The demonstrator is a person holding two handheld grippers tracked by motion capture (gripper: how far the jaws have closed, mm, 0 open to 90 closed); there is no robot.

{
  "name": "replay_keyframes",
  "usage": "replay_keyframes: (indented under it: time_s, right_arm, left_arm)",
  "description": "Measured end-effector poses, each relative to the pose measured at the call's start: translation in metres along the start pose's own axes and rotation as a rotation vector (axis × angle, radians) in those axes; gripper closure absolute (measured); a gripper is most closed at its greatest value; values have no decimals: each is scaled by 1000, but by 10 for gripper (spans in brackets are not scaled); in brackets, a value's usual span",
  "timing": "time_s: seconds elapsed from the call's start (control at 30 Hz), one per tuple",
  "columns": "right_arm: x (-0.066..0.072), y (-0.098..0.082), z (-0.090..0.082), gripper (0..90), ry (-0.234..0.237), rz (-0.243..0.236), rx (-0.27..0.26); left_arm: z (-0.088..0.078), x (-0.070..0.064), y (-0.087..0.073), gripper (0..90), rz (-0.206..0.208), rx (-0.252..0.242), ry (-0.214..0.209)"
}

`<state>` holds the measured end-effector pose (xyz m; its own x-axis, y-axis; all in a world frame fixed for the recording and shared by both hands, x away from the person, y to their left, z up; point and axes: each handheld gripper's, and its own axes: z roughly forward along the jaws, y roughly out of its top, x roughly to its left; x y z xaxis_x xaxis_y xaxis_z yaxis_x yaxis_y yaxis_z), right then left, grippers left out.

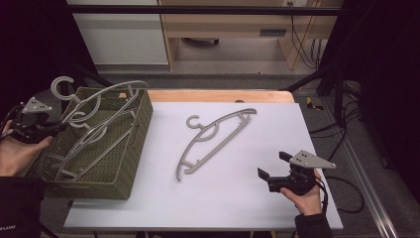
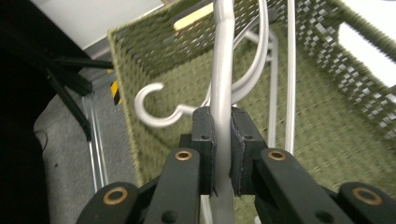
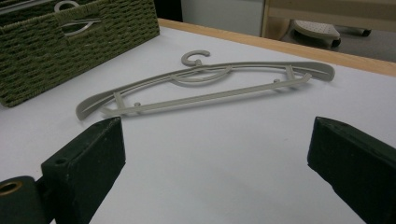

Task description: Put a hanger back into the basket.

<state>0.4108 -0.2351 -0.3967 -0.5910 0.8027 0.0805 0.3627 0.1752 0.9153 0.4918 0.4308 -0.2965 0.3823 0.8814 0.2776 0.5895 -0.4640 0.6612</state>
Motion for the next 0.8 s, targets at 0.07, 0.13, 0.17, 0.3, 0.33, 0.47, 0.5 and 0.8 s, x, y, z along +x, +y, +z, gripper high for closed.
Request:
replay_keyframes:
  time_s: [0.07,0.13,0.17,0.3,0.33,0.47,0.5,0.8]
  right_arm:
    - [0,0,0,45,1,-1,1]
    - [0,0,0,45,1,2,-1]
    - [0,0,0,45,2,2,0]
    - [1,0,1,45,3,-2,5]
    - [0,0,1,45,3,-6,6]
    - [0,0,1,46,3,-7,8]
    - [0,0,1,46,3,-7,9]
    - [0,0,1,48,7,-10,10]
  left_arm:
    - [1,4,-4,819,-17,-4,4]
    - [1,7,-7,819,-24,-3,5]
    - [2,7,-8,819,-19,7,8]
    - [9,8,-11,818,-7,52,47]
    - [11,8,-12,819,-13,51,40]
    - [17,5,-15,819,1,69,29]
    - [19,4,-15,819,4,77,28]
    - [38,-8,-19,818,17,110,-7]
